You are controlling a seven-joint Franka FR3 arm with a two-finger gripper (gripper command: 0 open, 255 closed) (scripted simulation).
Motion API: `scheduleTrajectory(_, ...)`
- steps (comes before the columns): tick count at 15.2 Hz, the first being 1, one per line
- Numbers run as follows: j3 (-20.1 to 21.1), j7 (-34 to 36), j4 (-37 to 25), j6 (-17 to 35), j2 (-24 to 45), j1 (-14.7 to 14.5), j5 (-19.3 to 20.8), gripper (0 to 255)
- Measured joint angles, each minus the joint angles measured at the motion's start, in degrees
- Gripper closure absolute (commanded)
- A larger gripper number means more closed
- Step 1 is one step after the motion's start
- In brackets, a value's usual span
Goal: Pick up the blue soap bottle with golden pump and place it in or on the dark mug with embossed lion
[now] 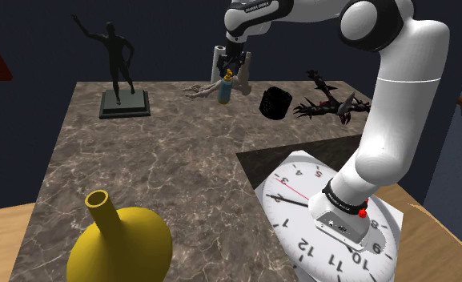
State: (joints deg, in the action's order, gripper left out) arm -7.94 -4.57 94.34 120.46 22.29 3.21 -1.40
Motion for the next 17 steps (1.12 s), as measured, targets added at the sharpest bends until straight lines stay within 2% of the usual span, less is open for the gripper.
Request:
scheduleTrajectory(1,0.00,0.00,0.00,0.01,0.00,0.00,0.00,0)
scheduleTrajectory(2,0.00,0.00,0.00,0.01,0.00,0.00,0.00,255)
scheduleTrajectory(12,0.00,0.00,0.01,0.01,0.01,0.00,0.00,255)
scheduleTrajectory(17,-0.07,0.02,-1.93,-2.68,-0.77,0.00,0.12,255)
